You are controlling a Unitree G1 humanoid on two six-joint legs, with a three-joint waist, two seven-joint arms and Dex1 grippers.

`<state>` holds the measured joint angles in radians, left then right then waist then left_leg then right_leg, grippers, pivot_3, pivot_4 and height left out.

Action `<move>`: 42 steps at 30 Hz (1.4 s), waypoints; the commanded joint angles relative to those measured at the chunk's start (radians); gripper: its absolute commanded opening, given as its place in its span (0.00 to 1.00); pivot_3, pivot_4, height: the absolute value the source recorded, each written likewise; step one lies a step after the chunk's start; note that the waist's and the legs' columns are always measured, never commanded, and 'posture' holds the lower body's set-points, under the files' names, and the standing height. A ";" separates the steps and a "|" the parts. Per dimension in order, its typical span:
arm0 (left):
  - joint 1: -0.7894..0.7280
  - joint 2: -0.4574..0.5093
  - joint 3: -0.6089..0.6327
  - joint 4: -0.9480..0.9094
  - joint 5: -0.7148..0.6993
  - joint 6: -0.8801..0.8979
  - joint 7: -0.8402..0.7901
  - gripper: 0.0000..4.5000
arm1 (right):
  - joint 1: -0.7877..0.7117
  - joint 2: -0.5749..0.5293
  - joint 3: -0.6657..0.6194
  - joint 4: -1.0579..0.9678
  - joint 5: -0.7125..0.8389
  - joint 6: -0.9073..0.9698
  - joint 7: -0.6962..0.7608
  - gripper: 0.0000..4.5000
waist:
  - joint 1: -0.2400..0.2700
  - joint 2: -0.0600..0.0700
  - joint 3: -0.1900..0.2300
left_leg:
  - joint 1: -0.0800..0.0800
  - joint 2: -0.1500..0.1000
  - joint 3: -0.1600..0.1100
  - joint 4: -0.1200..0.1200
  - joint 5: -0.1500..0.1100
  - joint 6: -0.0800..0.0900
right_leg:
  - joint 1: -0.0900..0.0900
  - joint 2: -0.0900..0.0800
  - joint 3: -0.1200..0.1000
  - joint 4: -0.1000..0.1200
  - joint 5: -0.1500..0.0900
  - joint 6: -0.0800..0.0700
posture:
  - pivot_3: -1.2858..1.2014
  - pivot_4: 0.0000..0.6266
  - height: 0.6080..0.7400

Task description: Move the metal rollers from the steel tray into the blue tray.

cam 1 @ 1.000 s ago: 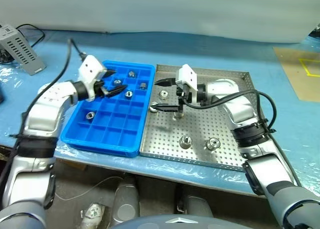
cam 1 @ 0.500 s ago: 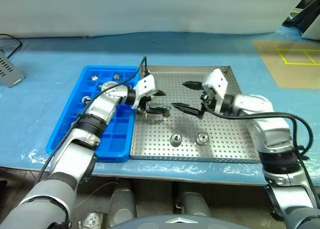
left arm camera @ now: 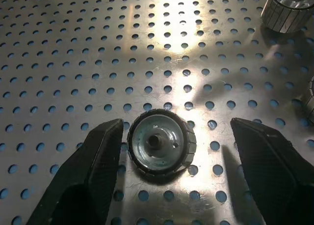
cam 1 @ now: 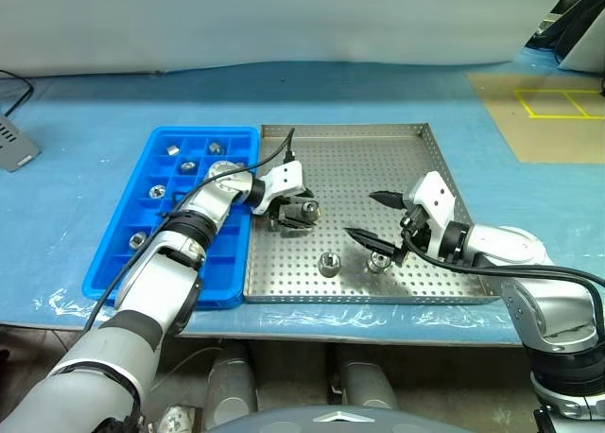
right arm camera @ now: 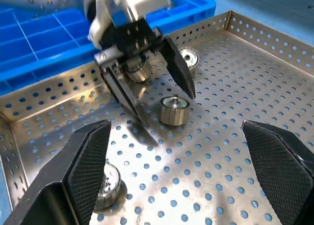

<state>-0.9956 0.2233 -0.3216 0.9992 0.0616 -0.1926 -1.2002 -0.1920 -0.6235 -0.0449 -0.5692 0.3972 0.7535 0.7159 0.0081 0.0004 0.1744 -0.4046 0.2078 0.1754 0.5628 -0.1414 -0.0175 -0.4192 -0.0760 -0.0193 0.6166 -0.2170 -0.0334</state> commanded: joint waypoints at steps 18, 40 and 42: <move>-0.015 -0.026 0.012 0.114 0.101 -0.087 0.122 0.68 | -0.032 -0.016 0.014 -0.016 0.003 -0.013 -0.048 1.00 | -0.020 0.000 0.000 | 0.006 0.000 0.000 0.000 -0.003 0.004 | 0.011 0.000 -0.001 -0.009 0.001 0.002 | 0.33 0.24 1.00; 0.168 0.044 0.165 -0.537 -0.143 0.193 0.050 0.42 | -0.149 -0.021 0.077 0.083 0.001 -0.069 0.011 1.00 | -0.019 0.000 0.000 | 0.001 0.000 0.000 -0.002 -0.004 0.006 | 0.006 -0.001 -0.001 -0.011 0.001 0.002 | 0.38 0.24 1.00; 0.214 0.066 0.209 -0.664 -0.214 0.295 0.059 0.42 | -0.195 -0.008 0.105 0.116 0.001 -0.082 0.035 1.00 | -0.022 0.000 0.000 | 0.001 0.000 0.001 -0.002 -0.004 0.005 | 0.006 -0.001 -0.001 -0.010 0.001 0.001 | 0.40 0.24 1.00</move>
<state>-0.7940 0.2729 -0.1607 0.4434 -0.0836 0.0356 -1.1498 -0.3544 -0.6383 0.0493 -0.4506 0.3918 0.7008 0.7313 -0.0144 0.0007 0.1745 -0.4030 0.2082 0.1762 0.5608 -0.1448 -0.0123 -0.4137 -0.0765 -0.0201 0.6070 -0.2158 -0.0320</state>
